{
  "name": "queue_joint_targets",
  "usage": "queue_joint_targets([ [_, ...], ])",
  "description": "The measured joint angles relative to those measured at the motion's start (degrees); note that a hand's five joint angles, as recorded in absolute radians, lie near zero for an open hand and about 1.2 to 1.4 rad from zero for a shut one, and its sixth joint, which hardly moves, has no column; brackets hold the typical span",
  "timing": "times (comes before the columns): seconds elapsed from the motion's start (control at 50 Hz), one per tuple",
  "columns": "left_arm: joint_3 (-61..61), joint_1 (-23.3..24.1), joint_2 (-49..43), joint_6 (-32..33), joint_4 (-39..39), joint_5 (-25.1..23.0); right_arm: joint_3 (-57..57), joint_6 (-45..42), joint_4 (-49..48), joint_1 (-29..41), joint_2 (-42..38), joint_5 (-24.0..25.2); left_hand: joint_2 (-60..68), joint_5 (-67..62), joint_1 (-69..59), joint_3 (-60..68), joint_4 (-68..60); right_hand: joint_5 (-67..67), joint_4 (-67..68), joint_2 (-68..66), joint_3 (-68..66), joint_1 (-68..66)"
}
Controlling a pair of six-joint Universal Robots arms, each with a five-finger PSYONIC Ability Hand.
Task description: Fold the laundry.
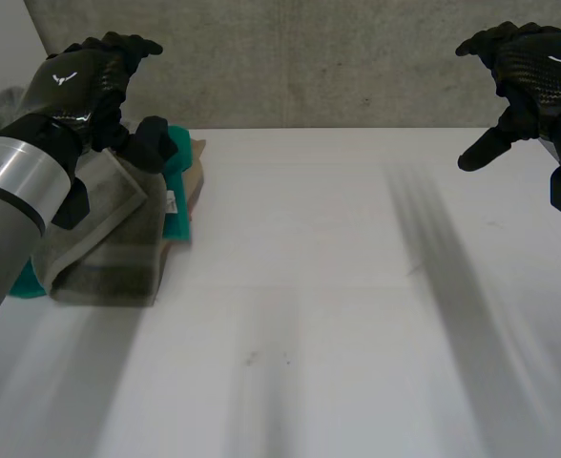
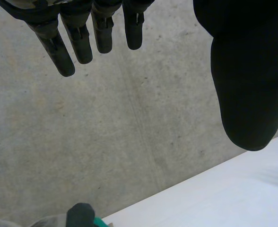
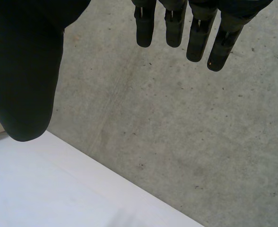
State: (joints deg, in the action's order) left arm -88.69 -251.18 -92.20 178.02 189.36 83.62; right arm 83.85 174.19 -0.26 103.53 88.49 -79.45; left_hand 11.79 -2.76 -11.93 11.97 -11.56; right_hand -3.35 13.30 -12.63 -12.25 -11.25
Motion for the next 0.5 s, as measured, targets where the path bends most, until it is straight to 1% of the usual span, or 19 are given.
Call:
queue_joint_targets([
  [0.1,0.36,-1.16,-1.22,2.59,0.51,-0.13,0.05,-0.01,0.00,0.01,-0.04,0.01,0.00,0.00,0.00,0.00,0.00,0.00,0.00,0.00,0.00,0.00],
  [0.22,2.81,-4.49,-7.99,15.20,4.45,-0.01,0.12,-0.04,0.00,0.02,-0.18,0.13,0.00,0.00,0.00,0.00,0.00,0.00,0.00,0.00,0.00,0.00],
  [0.28,5.55,-7.12,-14.52,25.75,8.07,0.46,0.15,-0.06,0.00,0.02,-0.37,0.21,0.00,0.00,0.00,0.00,0.00,0.00,0.00,0.00,0.00,0.00],
  [0.32,6.89,-8.24,-17.40,30.14,9.63,0.75,0.17,-0.07,0.00,0.02,-0.43,0.24,0.00,0.00,0.00,0.00,0.00,0.00,0.00,0.00,0.00,0.00],
  [0.36,9.34,-9.83,-21.81,36.25,11.76,1.65,0.20,-0.08,0.00,0.01,-0.52,0.27,0.00,0.00,0.00,0.00,0.00,0.00,0.00,0.00,0.00,0.00],
  [0.38,10.05,-10.21,-22.99,37.72,12.25,1.96,0.20,-0.08,0.00,0.01,-0.53,0.29,0.00,0.00,0.00,0.00,0.00,0.00,0.00,0.00,0.00,0.00],
  [0.42,13.22,-11.60,-27.92,43.11,14.05,3.16,0.24,-0.08,0.00,0.01,-0.59,0.32,0.02,0.00,0.00,0.01,-0.02,0.00,0.00,0.00,0.00,0.00],
  [0.5,17.73,-12.89,-34.40,48.39,15.76,4.40,0.30,-0.08,0.00,0.01,-0.66,0.34,0.76,-0.42,-0.51,0.60,-0.80,0.00,0.00,0.00,0.00,0.00],
])
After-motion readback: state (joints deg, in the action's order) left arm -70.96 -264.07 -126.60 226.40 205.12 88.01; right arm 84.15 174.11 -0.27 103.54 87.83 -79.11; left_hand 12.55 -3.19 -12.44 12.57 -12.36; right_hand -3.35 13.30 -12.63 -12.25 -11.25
